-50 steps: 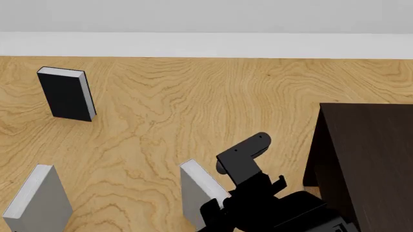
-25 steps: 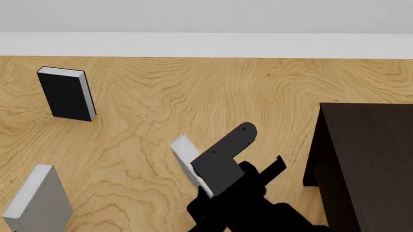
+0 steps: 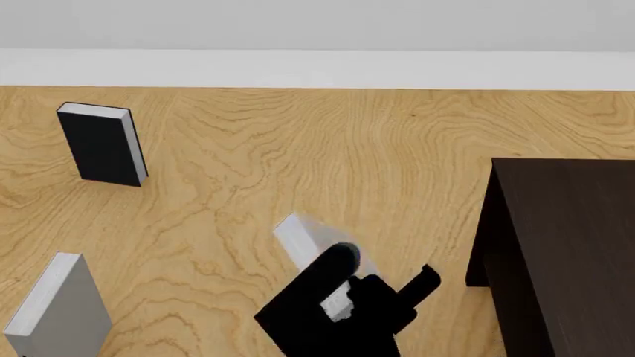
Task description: Pick up the book on the right and place it on the cabinet shelf.
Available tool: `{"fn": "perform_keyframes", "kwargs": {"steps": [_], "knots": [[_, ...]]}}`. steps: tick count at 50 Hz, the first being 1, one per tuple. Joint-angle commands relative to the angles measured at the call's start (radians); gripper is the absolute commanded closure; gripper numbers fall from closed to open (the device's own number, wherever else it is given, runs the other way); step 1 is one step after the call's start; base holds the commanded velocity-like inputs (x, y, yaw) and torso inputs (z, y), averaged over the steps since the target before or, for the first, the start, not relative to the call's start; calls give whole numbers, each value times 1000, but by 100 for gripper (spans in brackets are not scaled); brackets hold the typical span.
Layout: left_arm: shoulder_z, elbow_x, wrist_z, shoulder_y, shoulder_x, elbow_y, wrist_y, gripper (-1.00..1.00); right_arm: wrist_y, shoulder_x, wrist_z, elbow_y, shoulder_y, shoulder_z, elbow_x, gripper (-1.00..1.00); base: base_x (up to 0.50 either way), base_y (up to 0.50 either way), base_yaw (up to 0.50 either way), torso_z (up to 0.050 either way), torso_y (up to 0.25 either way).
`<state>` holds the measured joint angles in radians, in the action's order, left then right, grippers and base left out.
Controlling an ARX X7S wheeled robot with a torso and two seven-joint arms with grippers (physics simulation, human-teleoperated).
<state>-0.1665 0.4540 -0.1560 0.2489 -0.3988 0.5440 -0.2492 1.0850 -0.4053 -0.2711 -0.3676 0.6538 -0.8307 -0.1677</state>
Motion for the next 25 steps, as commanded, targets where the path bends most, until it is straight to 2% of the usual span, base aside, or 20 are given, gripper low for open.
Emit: {"fn": "perform_keyframes", "kwargs": {"steps": [1,16,21,25], "knots": [[-5,4,-2,-4,-3,2,-4,-100,30,12,-126,39,21,-193,243,100,0,0,0,0,11],[-6,14,-2,-3,-5,3,2,-100,192,54,-204,222,131,-516,456,100,0,0,0,0,1],[-6,16,-3,-3,-6,2,4,-100,251,70,-206,286,160,-599,497,100,0,0,0,0,2],[-6,15,-3,-3,-7,0,7,-100,258,83,-210,320,156,-607,499,100,0,0,0,0,0]]}}
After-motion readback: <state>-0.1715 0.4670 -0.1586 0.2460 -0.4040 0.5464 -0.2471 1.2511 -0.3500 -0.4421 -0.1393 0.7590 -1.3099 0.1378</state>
